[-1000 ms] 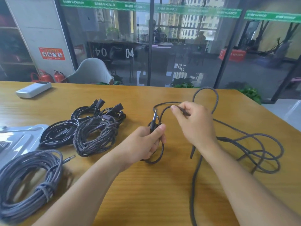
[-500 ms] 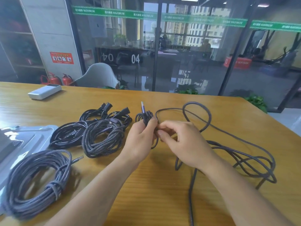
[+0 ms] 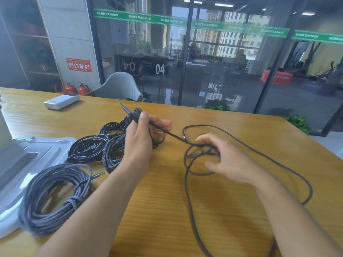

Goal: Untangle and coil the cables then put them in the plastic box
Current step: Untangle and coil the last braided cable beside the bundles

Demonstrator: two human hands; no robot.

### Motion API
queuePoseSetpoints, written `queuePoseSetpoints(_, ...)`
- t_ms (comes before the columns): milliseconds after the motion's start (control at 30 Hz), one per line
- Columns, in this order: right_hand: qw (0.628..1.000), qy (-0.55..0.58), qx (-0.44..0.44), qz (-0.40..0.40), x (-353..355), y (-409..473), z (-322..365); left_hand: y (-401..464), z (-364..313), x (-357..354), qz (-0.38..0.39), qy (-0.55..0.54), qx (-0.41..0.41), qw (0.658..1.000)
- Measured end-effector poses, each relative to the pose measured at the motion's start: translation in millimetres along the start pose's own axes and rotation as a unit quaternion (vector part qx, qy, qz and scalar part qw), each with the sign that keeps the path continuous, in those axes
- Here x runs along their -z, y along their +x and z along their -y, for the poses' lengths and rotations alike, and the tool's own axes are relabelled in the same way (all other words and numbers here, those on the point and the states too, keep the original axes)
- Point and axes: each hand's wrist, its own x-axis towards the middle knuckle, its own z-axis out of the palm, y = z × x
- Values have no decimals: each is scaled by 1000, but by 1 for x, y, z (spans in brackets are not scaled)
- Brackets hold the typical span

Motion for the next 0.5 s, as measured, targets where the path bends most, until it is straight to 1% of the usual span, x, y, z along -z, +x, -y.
queuePoseSetpoints(67,995,33,50,84,-14,2,-4,3,-3,1,8,-95,32,995)
queuePoseSetpoints(133,990,50,81,107,-27,6,-2,5,-4,1,31,-156,68,985)
queuePoseSetpoints(167,990,61,86,95,-32,8,-3,5,-4,1,45,-169,84,981)
queuePoseSetpoints(233,992,88,78,40,-34,11,-7,6,-2,2,71,-162,96,980)
queuePoseSetpoints(300,993,104,49,-8,-31,10,-15,7,0,3,84,-105,85,987)
queuePoseSetpoints(367,993,110,28,-23,-25,9,-21,7,1,3,81,-42,72,993)
queuePoseSetpoints(400,990,136,15,-28,-22,9,-23,5,2,3,77,-16,71,994)
queuePoseSetpoints(433,981,188,-5,-45,-18,9,-23,5,1,3,74,2,68,995)
queuePoseSetpoints(467,961,263,-36,-79,-14,11,-25,4,0,3,71,15,64,995)
queuePoseSetpoints(500,931,335,-75,-123,-9,12,-29,3,-1,3,68,24,62,996)
